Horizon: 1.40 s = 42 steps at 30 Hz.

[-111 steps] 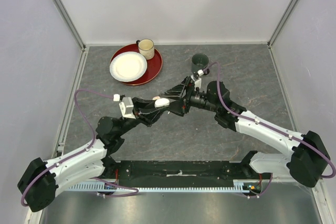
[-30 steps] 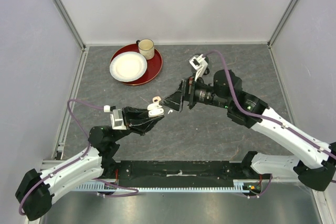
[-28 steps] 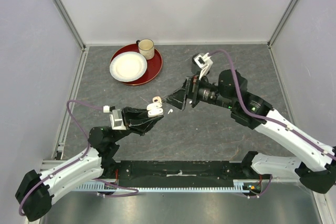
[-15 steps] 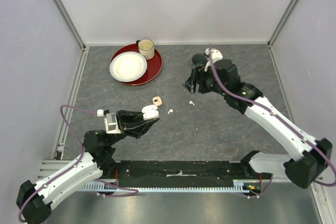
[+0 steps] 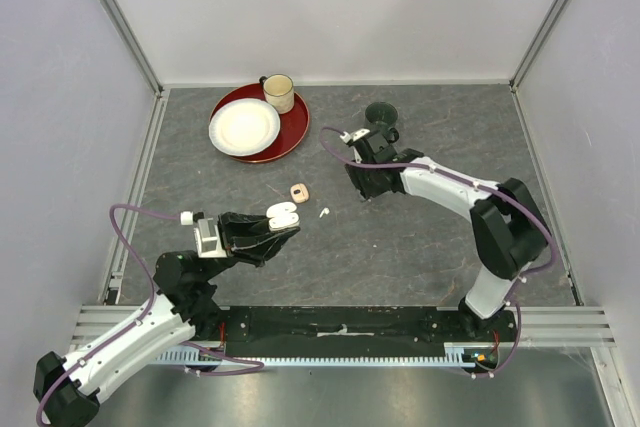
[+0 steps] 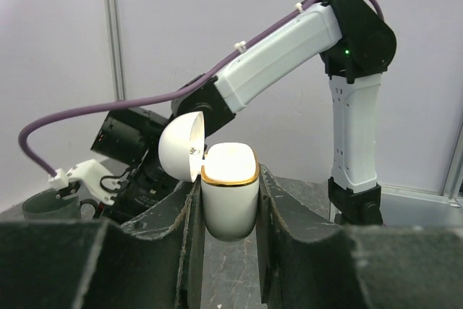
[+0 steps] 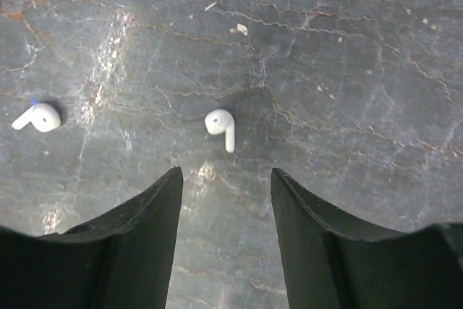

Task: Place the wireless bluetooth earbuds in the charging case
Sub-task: Pick up the earbud from the center of the board.

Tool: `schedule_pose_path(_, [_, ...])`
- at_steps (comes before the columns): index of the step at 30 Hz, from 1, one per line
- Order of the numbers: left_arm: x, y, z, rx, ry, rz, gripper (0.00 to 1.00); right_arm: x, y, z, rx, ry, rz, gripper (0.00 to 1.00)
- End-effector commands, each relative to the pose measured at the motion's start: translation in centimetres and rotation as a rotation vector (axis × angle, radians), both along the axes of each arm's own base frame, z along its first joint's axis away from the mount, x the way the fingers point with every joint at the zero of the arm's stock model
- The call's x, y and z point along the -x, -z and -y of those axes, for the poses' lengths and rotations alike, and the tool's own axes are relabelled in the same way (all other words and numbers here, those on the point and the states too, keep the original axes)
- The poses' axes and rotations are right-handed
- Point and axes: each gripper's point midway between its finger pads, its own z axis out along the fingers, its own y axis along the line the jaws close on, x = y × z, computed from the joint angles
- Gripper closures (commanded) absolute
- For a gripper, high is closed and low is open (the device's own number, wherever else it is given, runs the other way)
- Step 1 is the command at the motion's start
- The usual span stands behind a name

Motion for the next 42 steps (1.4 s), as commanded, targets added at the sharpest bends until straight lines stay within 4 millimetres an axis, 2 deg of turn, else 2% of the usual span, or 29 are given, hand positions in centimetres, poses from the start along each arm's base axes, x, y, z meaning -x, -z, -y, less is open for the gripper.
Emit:
schedule_pose_path(1, [-0.3,-0.2,-0.4,0.009,-0.034,0.012,0.98,-2.9,-0.4,-1.0,0.024,-0.002,0.048,0.41])
schedule_pose_path(5, [-0.4,-0.1,-0.4,0.005,-0.036,0.011,0.98,-3.0,1.2,-1.9,0.015,-0.014,0.009,0.41])
schedule_pose_path(10, [-0.4,0.1,-0.4,0.002,-0.04,0.007,0.98,-3.7,2.1,-1.8,0.038,0.001,0.009,0.41])
schedule_pose_path(17, [-0.7,0.2,-0.4,-0.003,-0.054,0.004,0.98,-3.4,4.0,-2.0,0.044,-0.007,-0.033,0.44])
schedule_pose_path(31, [-0.9,0.5,-0.4,-0.007,-0.057,-0.016,0.98,-3.2,5.7,-1.5,-0.009,0.031,-0.099,0.53])
schedule_pose_path(42, [-1.0,0.7,-0.4,-0.006,-0.06,-0.036,0.98,-0.6,7.1,-0.6,-0.046,0.118,-0.176,0.64])
